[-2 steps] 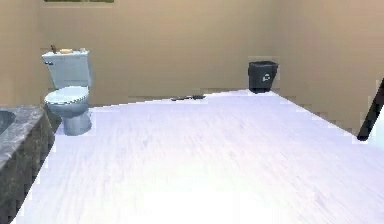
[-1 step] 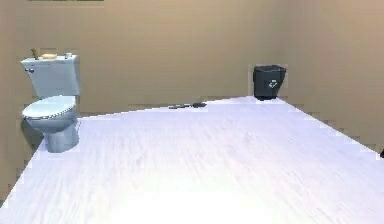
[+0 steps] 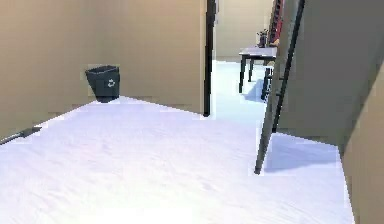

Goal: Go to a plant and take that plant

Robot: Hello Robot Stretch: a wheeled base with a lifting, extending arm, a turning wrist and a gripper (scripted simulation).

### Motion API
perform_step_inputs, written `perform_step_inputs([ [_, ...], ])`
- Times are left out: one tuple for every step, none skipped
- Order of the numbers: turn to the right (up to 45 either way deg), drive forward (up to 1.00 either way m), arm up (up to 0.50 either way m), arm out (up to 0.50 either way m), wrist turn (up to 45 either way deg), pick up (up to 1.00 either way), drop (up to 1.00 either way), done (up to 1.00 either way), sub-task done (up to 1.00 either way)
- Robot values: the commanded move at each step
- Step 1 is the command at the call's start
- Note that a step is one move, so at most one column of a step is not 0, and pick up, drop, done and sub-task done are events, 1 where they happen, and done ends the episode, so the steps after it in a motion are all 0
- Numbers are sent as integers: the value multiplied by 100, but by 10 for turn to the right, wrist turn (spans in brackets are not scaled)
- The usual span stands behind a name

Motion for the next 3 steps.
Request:
perform_step_inputs([
  [450,0,0,0,0,0,0,0,0],
  [450,0,0,0,0,0,0,0,0],
  [0,0,50,0,0,0,0,0,0],
])
